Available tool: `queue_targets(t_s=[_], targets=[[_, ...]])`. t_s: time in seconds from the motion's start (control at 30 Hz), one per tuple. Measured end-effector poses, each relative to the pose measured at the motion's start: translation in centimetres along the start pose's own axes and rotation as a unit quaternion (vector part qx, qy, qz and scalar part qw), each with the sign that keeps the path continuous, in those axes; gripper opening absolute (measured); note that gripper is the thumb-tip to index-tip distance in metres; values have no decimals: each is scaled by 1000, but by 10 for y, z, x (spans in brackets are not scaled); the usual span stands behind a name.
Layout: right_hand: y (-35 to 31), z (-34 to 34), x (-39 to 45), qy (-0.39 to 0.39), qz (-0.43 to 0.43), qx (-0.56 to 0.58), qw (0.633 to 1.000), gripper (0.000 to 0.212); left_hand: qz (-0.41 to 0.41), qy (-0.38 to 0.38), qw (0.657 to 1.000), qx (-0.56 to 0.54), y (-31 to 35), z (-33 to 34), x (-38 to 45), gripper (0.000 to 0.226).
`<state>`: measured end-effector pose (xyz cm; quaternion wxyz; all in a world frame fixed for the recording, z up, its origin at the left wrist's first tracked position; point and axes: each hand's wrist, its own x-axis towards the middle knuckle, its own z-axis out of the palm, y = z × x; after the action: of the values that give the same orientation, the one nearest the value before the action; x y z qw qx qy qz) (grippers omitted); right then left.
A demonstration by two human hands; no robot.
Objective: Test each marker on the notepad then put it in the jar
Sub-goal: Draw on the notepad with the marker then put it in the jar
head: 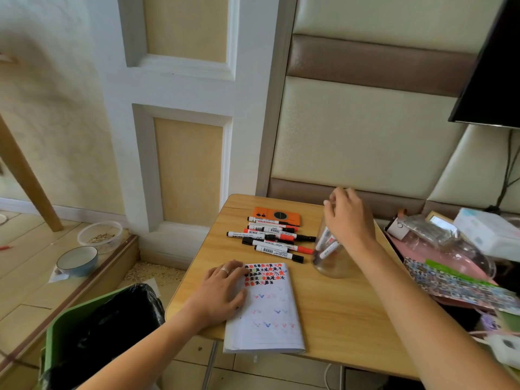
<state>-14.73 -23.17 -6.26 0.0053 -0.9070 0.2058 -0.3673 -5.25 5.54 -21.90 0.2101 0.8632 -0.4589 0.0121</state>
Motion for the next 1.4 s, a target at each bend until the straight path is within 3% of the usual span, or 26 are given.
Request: queue_targets(t_s=[0.07, 0.1, 0.17, 0.27, 0.47, 0.73, 0.87, 0.93, 1.03, 1.1, 1.17, 1.33, 1.4], targets=[[-14, 2, -11, 88, -78, 17, 993, 7, 8, 6, 1000, 0, -1, 1, 1, 54], [-21, 6, -16, 79, -108, 37, 990, 5, 21, 12, 1000, 1, -2, 2, 1, 53], [-34, 21, -25, -33, -130, 75, 988, 10, 57, 14, 998, 5, -4, 3, 2, 48], [-44, 52, -39, -221, -78, 65, 970, 18, 87, 11, 996, -4, -4, 1, 1, 42], [-43, 89, -60, -293, -6, -12, 956, 22, 89, 32, 995, -15, -3, 0, 1, 35], [-33, 100, -67, -262, -7, -12, 965, 16, 95, 49, 993, -46, -5, 1, -2, 31], [-50, 79, -76, -168, 37, 125, 977, 11, 74, 46, 991, -105, -1, -1, -3, 31], [-65, 67, -90, -178, 80, 257, 947, 11, 68, 47, 990, -117, 1, -1, -4, 36], [-87, 53, -112, -248, 159, 438, 849, 10, 74, 63, 989, -115, 1, -2, -5, 36], [-96, 49, -122, -283, 188, 514, 788, 13, 80, 83, 987, -108, 1, -2, -5, 28], [-98, 49, -128, -276, 207, 559, 754, 11, 74, 97, 987, -102, 1, -3, -5, 25], [-75, 53, -121, -130, 266, 565, 770, 18, 62, 107, 988, -89, 1, -3, -6, 20], [-62, 54, -118, -101, 178, 496, 844, 15, 70, 107, 988, -89, 1, -2, -6, 23]])
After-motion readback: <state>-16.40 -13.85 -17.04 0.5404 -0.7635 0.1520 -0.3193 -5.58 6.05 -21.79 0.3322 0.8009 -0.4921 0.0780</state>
